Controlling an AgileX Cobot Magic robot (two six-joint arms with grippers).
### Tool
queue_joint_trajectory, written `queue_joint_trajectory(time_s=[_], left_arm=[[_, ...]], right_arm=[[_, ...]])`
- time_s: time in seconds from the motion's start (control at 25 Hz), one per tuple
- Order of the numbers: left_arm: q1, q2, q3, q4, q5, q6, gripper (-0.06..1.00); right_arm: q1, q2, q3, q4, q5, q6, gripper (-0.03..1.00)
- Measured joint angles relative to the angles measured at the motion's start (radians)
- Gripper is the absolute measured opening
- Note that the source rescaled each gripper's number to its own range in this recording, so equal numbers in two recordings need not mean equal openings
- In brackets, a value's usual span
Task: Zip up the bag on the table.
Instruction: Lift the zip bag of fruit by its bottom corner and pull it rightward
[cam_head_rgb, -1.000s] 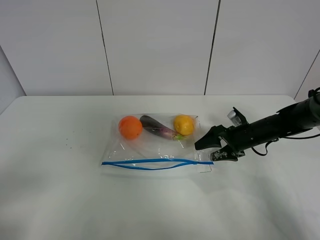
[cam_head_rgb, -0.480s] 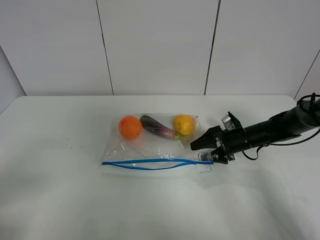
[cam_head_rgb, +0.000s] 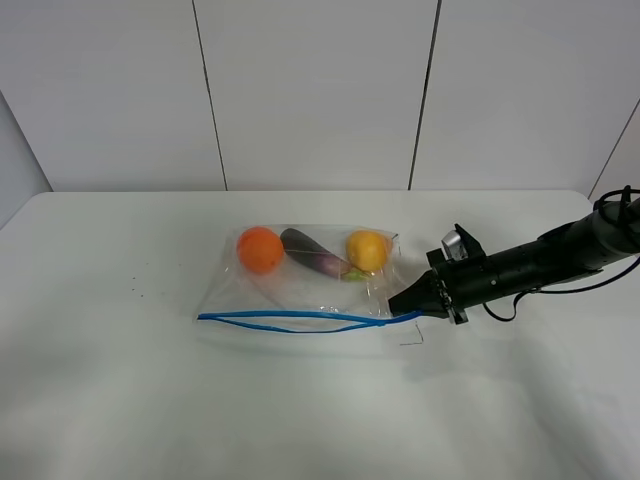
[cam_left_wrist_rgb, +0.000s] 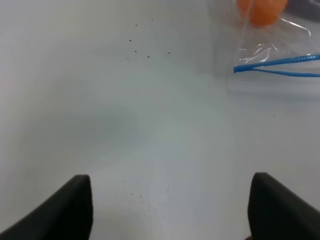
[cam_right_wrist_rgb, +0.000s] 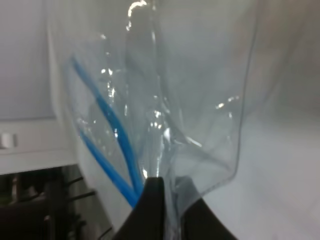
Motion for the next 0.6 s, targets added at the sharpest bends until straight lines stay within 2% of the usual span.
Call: queue_joint_trajectory(time_s=[0.32, 0.6], left_arm=[[0.0, 0.0, 0.0, 0.0, 0.0, 0.0, 0.9], [0.0, 0.0, 0.0, 0.0, 0.0, 0.0, 0.9]], right_arm=[[0.0, 0.0, -0.003, 0.005, 0.009, 0.258, 0.0], [0.0, -0.02, -0.003, 0.062, 0.012, 0.422, 0.0]])
